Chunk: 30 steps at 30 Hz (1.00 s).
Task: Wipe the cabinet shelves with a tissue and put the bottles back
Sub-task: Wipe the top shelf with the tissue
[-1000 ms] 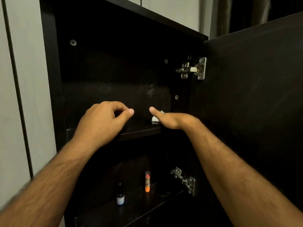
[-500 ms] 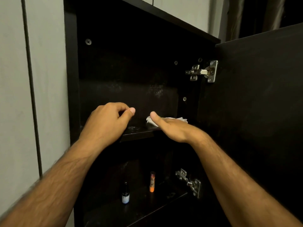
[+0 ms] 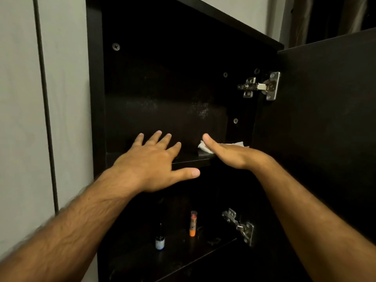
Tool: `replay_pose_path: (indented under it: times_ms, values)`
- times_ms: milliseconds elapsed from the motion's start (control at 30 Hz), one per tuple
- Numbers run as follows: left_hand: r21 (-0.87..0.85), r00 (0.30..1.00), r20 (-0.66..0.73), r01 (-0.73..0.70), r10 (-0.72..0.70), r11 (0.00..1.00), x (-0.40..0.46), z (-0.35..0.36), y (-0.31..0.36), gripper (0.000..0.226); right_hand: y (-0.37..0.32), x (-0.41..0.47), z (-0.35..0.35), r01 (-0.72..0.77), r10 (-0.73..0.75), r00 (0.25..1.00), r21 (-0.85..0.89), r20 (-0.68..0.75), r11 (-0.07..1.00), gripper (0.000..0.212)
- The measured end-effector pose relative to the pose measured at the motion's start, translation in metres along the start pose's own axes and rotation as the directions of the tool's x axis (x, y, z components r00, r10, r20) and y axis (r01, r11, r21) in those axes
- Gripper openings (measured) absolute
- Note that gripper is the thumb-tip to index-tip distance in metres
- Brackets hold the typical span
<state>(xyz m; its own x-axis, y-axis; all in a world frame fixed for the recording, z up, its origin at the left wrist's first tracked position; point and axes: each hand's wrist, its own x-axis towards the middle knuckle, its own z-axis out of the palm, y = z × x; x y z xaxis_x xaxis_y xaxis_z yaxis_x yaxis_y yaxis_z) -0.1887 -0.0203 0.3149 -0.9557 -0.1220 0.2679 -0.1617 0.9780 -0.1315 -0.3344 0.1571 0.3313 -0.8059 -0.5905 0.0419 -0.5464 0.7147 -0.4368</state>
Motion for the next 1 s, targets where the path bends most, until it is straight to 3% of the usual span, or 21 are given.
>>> replay_pose_path:
  times_ms: [133, 267, 367, 433, 500, 600, 667, 767, 867, 967, 1000]
  values:
    - [0.015, 0.998, 0.029, 0.056, -0.056, 0.998, -0.007, -0.003, 0.000, 0.125, 0.015, -0.009, -0.009, -0.029, 0.030, 0.999, -0.030, 0.018, 0.999, 0.091]
    - [0.069, 0.993, -0.040, 0.109, -0.107, 0.992, -0.019, 0.002, -0.003, 0.124, -0.001, 0.003, -0.007, -0.116, 0.117, 0.993, -0.041, 0.029, 0.992, 0.093]
    - [0.096, 0.991, -0.090, 0.110, -0.101, 0.989, -0.021, 0.005, -0.003, 0.124, -0.007, 0.001, 0.006, 0.010, -0.013, 0.999, -0.075, -0.040, 0.997, 0.090]
    - [0.105, 0.991, -0.103, 0.099, -0.088, 0.989, -0.019, 0.008, -0.004, 0.126, 0.001, -0.009, 0.009, 0.187, -0.187, 0.982, -0.006, -0.013, 0.982, 0.074]
    - [0.131, 0.991, -0.110, 0.088, -0.073, 0.988, -0.018, 0.010, -0.006, 0.130, 0.011, -0.023, 0.004, 0.231, -0.233, 0.972, 0.050, 0.034, 0.972, 0.061]
    - [0.159, 0.988, -0.137, 0.092, -0.070, 0.983, -0.016, 0.013, -0.007, 0.133, 0.026, -0.020, -0.010, 0.073, -0.075, 0.997, 0.079, 0.033, 0.994, 0.088]
    - [0.168, 0.987, -0.141, 0.099, -0.076, 0.981, -0.015, 0.014, -0.005, 0.134, 0.021, -0.010, -0.012, -0.035, 0.035, 0.999, 0.033, 0.006, 0.999, 0.090]
    - [0.179, 0.987, -0.133, 0.109, -0.086, 0.978, -0.014, 0.013, -0.005, 0.135, 0.002, 0.000, -0.003, -0.069, 0.068, 0.997, -0.013, -0.033, 0.998, 0.088]
    - [0.180, 0.987, -0.132, 0.119, -0.096, 0.977, -0.013, 0.012, -0.006, 0.137, 0.003, -0.007, 0.000, 0.038, -0.036, 0.999, 0.046, -0.040, 0.998, 0.086]
    - [0.154, 0.986, -0.138, 0.116, -0.095, 0.981, -0.013, 0.014, -0.008, 0.139, 0.016, -0.025, 0.000, 0.156, -0.156, 0.988, 0.106, -0.008, 0.982, 0.064]
    - [0.143, 0.986, -0.137, 0.116, -0.096, 0.983, -0.014, 0.015, -0.007, 0.139, 0.020, -0.027, -0.003, 0.157, -0.157, 0.988, 0.100, -0.005, 0.983, 0.070]
